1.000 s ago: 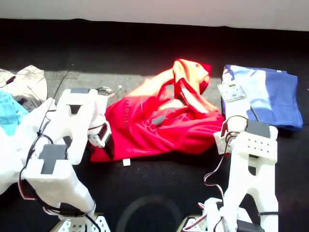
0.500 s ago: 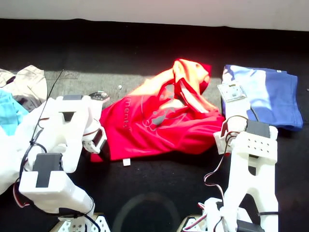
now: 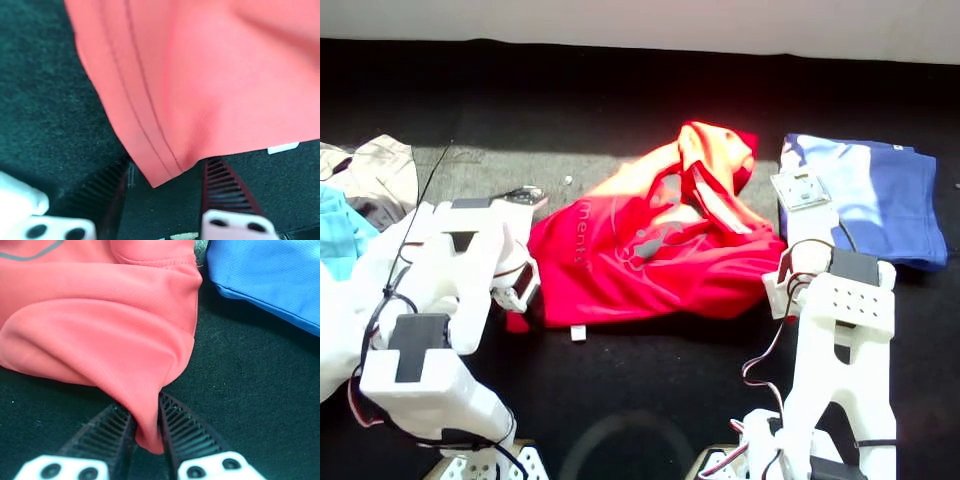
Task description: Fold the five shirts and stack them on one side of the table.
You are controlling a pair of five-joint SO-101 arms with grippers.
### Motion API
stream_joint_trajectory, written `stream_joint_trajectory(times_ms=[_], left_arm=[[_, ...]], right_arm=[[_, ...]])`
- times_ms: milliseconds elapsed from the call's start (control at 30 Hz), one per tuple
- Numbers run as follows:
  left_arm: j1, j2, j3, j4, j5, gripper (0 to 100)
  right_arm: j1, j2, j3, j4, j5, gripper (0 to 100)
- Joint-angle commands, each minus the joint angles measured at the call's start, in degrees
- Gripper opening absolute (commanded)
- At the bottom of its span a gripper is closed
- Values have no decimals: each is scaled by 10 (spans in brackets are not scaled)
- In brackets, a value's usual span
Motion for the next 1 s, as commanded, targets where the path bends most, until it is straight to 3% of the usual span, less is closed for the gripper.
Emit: stream_joint_trajectory(times_ms=[0, 367, 567, 767, 967], left_arm=[[0, -2, -61, 29, 6, 217], [0, 0, -138, 165, 6, 231], [0, 13, -131, 140, 7, 232], [-23, 116, -143, 63, 8, 232], [-24, 159, -180, 76, 8, 226]], right_arm=[[4, -22, -2, -5, 7, 5], [4, -19, -2, -7, 7, 5], [4, -19, -3, -6, 7, 5], [4, -22, -2, -4, 7, 5], [4, -22, -2, -4, 7, 5]])
